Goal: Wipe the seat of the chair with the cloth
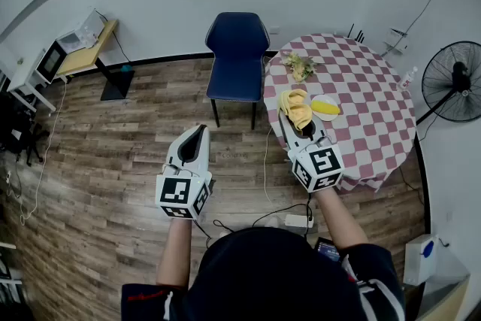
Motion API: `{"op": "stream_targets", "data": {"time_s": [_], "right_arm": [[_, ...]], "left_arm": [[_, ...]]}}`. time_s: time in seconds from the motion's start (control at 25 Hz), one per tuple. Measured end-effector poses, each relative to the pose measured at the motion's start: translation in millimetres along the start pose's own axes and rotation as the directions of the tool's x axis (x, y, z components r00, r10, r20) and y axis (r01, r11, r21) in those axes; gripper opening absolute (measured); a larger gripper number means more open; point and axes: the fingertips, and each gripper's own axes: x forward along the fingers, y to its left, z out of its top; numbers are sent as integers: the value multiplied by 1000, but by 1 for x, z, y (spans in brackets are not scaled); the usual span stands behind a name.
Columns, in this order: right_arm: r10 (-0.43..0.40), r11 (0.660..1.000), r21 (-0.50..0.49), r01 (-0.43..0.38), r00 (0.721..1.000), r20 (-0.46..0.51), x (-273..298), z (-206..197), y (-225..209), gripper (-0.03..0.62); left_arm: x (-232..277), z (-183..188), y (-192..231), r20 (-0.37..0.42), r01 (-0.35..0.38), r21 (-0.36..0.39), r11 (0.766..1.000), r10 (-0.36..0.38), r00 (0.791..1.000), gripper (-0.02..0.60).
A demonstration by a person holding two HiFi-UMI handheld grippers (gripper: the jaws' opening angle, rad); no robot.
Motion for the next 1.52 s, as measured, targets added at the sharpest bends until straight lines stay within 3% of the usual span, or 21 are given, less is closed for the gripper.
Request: {"op": "stream_targets", "data": {"time_s": [0.44, 1.08, 1.52], "right_arm": [[14, 999, 41, -14, 1000, -1, 4, -9, -17, 49], [124, 992, 39, -122, 991, -56, -3, -50, -63, 49], [122, 991, 60, -118, 989, -86, 56, -71, -78, 49]], "left_arm": [[14, -7, -7, -21, -15, -13, 1000, 14, 1000, 15], [53, -44, -59, -81, -80, -5, 997, 79, 994, 15], [107, -60, -20, -103, -65, -16, 998, 63, 993, 15]]}}
